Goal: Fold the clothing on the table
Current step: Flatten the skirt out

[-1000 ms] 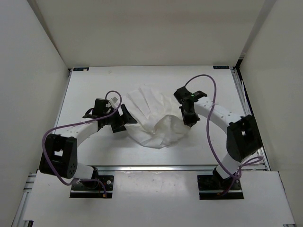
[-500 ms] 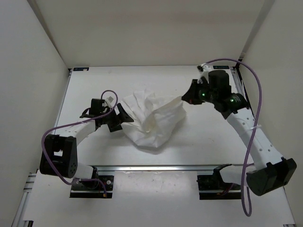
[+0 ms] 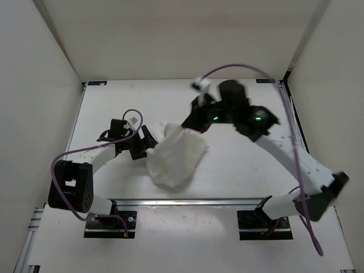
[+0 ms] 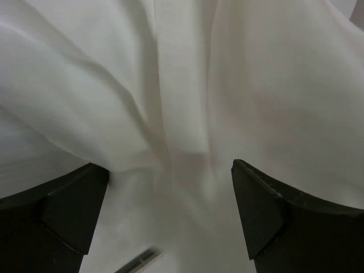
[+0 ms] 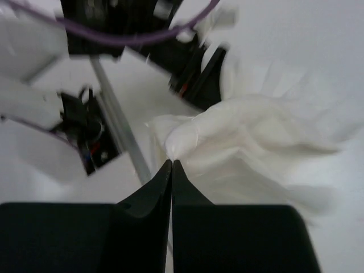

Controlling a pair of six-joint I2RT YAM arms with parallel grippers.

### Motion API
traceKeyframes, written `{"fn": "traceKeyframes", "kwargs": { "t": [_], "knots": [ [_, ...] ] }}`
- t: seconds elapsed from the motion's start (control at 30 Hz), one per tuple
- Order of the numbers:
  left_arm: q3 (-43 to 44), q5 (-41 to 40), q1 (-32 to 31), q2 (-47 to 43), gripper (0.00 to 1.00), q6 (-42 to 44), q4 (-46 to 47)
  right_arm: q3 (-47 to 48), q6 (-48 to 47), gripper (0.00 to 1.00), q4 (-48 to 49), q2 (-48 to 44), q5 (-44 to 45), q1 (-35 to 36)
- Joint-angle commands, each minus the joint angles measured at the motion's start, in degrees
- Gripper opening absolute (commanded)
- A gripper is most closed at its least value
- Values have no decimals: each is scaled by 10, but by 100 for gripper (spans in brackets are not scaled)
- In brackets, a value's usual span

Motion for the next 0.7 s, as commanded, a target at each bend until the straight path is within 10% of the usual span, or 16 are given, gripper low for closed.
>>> {"fn": "traceKeyframes", "kwargs": {
  "t": [0.0, 0.2, 0.47, 0.67],
  "knots": [
    [16, 1, 5, -5, 99, 12, -5, -25, 49, 0, 182, -144, -164, -132],
    [13, -3, 7, -6, 99, 10, 0, -226, 250, 1, 367, -255, -265, -363],
    [24, 2, -1, 2, 98, 11, -2, -218, 154, 0, -127, -50, 139, -278],
    [101, -17, -56, 15, 99, 29, -22, -219, 174, 0, -181, 8, 279, -206]
  ]
}}
